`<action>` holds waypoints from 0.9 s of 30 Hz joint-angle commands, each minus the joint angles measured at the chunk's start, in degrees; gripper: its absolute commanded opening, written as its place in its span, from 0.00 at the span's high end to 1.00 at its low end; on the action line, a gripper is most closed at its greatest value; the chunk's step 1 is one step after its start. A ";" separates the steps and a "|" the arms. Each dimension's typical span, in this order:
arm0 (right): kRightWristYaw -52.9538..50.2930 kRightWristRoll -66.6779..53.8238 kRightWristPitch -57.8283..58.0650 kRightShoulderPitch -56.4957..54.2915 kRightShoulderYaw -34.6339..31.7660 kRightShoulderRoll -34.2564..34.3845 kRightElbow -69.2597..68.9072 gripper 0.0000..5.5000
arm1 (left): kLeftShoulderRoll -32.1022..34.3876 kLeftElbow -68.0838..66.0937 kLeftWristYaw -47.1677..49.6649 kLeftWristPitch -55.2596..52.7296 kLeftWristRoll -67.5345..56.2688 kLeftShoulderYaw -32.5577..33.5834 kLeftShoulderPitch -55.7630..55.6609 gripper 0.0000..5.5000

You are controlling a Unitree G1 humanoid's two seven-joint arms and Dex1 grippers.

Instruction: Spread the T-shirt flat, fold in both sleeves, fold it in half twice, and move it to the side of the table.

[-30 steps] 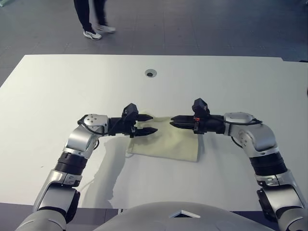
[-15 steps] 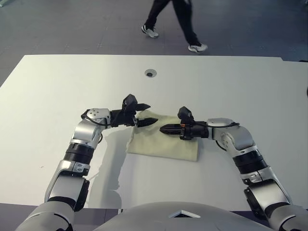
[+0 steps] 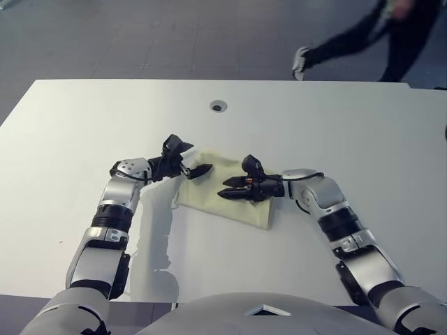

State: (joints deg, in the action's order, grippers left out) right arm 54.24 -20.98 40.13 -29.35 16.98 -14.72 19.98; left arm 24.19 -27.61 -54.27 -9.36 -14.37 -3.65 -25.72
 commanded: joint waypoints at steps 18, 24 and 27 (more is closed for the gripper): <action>-35.13 7.08 -13.87 0.51 -25.89 -11.34 24.69 0.02 | 1.15 33.48 23.25 -10.12 -8.65 17.64 7.52 0.02; -36.36 7.53 -18.18 2.61 -28.79 -12.40 24.59 0.02 | -0.46 37.04 28.80 -8.44 -7.11 17.93 10.21 0.02; -34.47 6.93 -18.74 3.29 -28.94 -11.82 21.18 0.02 | -0.73 37.37 30.13 -6.45 -5.09 17.02 11.19 0.02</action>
State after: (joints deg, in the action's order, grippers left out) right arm 18.50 -13.67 19.71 -29.00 -11.94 -27.81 41.88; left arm 23.58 9.00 -25.27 -17.23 -21.32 13.96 -15.54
